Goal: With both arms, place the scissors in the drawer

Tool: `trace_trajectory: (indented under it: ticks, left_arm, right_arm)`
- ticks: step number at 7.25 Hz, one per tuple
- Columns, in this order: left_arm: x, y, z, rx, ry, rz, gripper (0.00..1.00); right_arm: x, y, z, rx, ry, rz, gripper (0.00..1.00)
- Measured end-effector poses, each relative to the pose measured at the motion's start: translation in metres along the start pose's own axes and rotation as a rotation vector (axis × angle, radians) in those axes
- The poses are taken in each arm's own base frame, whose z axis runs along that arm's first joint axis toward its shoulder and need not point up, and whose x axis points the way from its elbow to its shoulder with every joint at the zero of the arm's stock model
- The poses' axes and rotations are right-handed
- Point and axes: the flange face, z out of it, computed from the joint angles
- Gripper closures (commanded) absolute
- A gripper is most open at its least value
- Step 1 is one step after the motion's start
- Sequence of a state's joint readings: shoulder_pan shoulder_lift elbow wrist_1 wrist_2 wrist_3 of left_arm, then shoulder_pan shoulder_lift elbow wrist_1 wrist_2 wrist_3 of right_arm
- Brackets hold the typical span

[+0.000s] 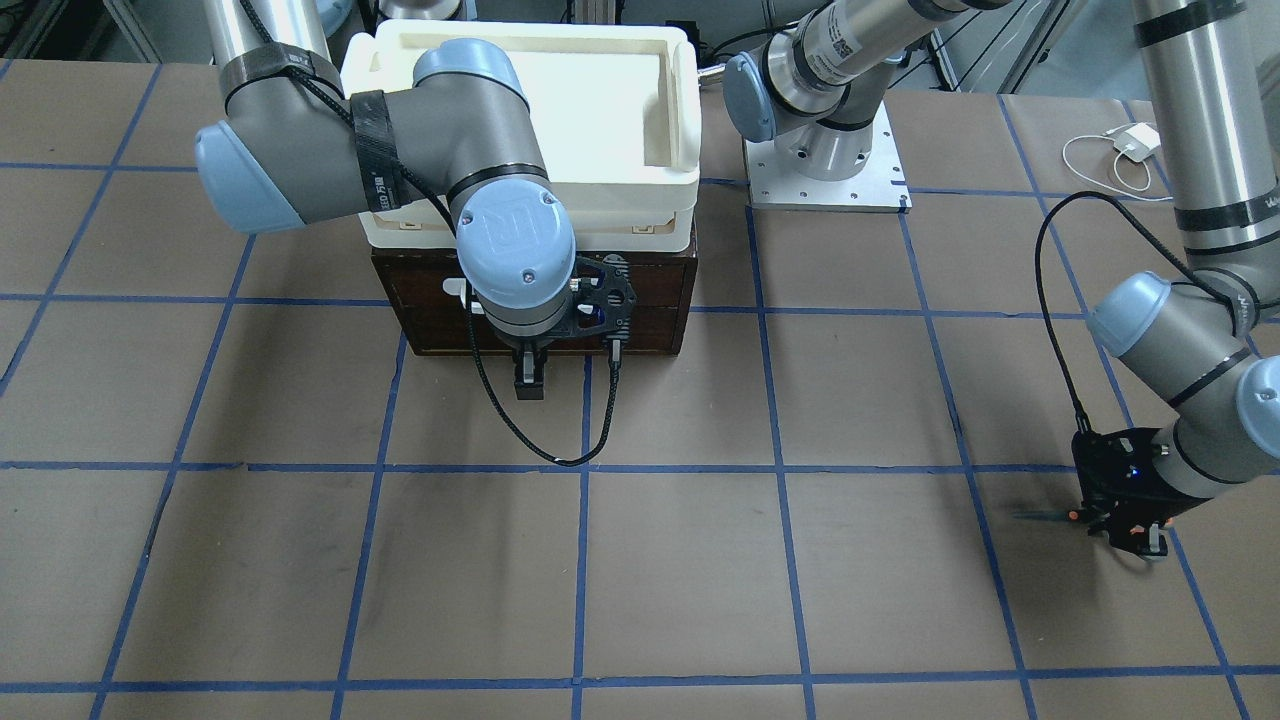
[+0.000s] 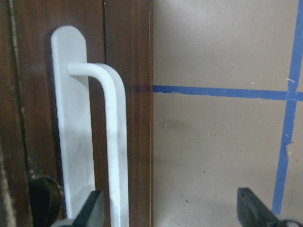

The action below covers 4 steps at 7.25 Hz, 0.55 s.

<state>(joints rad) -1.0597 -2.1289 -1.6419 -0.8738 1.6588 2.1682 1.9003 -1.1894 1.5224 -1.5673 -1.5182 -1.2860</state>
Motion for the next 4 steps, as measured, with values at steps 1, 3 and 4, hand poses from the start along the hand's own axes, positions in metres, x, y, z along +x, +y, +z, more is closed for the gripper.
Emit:
trace_trajectory:
  ticks: [1, 3, 4]
  left_arm:
    - [-0.003, -0.006, -0.018, 0.005, -0.032, -0.003, 1.0]
    - [-0.008, -0.027, -0.056, -0.004, -0.081, -0.014, 1.0]
    - [-0.012, -0.043, -0.071, -0.009, -0.095, -0.011, 1.0]
  right_arm:
    - [0.002, 0.0, 0.002, -0.002, -0.003, 0.001, 0.0]
    - [0.004, 0.001, 0.006, -0.004, -0.008, 0.002, 0.0]
    - [0.006, 0.001, 0.008, -0.003, -0.006, 0.002, 0.0]
